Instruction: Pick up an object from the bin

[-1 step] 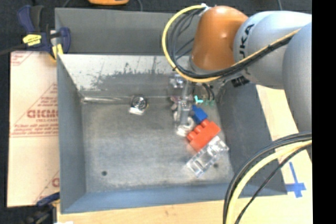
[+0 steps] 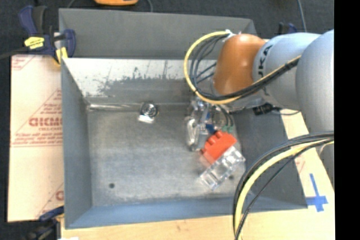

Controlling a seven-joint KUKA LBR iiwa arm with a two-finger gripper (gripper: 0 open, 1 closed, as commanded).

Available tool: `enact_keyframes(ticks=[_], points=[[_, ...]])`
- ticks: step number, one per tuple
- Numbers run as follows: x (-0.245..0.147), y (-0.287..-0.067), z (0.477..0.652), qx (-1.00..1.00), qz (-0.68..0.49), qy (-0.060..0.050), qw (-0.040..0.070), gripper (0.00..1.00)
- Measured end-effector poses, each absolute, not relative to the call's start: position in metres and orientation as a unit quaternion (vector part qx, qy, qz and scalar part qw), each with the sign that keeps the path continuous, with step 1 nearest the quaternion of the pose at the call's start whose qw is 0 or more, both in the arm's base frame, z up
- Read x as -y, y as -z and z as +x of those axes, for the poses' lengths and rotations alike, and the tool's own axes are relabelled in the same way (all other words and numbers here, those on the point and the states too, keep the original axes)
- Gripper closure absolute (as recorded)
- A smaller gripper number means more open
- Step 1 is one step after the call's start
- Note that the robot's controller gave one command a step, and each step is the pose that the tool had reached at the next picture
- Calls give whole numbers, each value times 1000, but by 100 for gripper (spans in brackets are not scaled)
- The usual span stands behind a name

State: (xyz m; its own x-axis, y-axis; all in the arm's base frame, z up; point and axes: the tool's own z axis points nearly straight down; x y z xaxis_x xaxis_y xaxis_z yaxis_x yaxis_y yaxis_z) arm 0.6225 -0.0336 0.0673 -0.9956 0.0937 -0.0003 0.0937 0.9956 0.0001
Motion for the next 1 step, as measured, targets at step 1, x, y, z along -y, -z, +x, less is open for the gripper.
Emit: enact_keyframes(ticks=[1], points=[[47, -102, 622, -983, 183, 0, 4, 0]])
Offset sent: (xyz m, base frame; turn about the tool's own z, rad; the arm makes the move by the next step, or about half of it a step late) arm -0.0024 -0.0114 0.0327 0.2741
